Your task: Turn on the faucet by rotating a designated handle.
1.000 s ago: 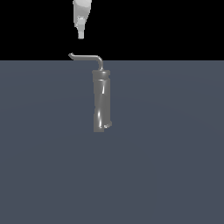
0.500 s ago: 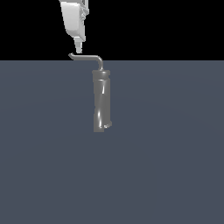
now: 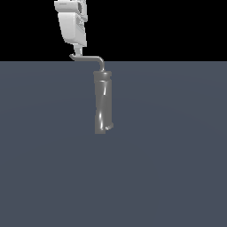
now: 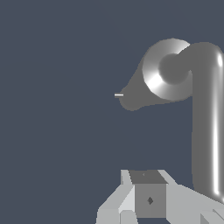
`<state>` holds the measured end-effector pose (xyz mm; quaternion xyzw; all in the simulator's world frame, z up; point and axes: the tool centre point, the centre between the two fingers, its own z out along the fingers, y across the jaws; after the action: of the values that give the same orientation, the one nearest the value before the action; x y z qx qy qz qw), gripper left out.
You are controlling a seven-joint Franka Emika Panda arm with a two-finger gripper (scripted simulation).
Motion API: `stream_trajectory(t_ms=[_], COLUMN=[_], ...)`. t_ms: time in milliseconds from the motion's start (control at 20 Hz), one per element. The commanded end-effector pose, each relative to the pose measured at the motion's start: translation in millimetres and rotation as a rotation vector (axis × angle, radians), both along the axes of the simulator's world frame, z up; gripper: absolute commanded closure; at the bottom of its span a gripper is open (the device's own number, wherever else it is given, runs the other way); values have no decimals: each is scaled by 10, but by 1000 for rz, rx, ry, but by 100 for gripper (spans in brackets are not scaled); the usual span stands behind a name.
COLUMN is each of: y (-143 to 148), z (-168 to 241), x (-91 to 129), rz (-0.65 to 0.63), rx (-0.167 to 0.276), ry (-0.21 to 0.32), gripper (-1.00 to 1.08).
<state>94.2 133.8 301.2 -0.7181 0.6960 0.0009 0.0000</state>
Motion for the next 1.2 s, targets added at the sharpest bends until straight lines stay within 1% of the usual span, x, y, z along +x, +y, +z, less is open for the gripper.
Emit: stream_trajectory(t_ms=[0, 150, 1150], y=[2, 3, 16], z=[-4, -5, -5], x=[8, 6, -479], rz=[-4, -3, -4], rx=[-1, -1, -1], ry=[-1, -1, -1], gripper=[108, 108, 108])
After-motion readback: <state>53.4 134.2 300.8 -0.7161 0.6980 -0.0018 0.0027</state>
